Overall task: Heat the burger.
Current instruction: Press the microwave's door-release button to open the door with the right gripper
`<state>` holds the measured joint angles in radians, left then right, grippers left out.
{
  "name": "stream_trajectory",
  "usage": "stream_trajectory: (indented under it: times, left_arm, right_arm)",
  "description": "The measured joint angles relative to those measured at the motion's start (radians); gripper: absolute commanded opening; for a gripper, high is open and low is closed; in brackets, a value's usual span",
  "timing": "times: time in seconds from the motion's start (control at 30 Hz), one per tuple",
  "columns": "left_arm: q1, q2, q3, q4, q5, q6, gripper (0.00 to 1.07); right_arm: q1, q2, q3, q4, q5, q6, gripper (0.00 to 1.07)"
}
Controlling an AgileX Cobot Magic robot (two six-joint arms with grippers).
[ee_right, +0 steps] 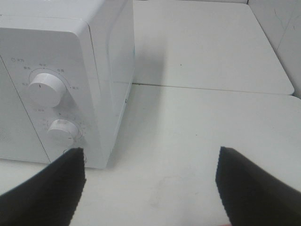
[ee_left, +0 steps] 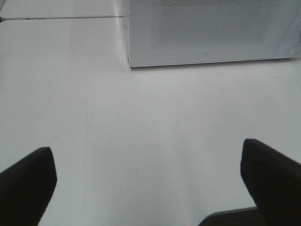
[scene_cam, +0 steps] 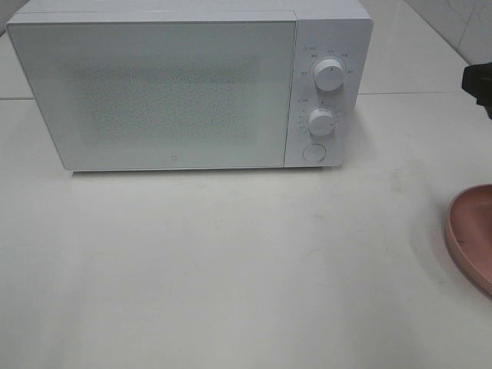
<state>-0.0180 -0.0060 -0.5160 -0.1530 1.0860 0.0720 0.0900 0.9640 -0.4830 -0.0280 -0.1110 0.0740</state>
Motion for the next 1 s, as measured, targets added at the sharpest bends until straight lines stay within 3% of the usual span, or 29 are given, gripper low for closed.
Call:
stream_trajectory:
  times: [0.23, 0.57, 0.63, 1.0]
  left_arm:
    - [0.0, 0.0, 0.0, 0.0, 0.0, 0.0, 1.01]
    - [0.0, 0.0, 0.0, 0.0, 0.0, 0.0, 1.01]
    - [0.0, 0.0, 0.0, 0.0, 0.0, 0.0, 1.01]
    - [0.0, 0.0, 0.0, 0.0, 0.0, 0.0, 1.01]
  right_arm:
    - [0.005, 0.165, 0.074, 0.011, -0.326, -0.026, 0.75]
    - [0.144, 0.331, 0.135, 0.236, -0.58, -0.256, 0.75]
    - [0.222, 0.399, 0.14, 0.372, -0.668, -0.32, 0.75]
    - [0.486, 0.517, 0.14, 0.717, -0.866, -0.432, 0.75]
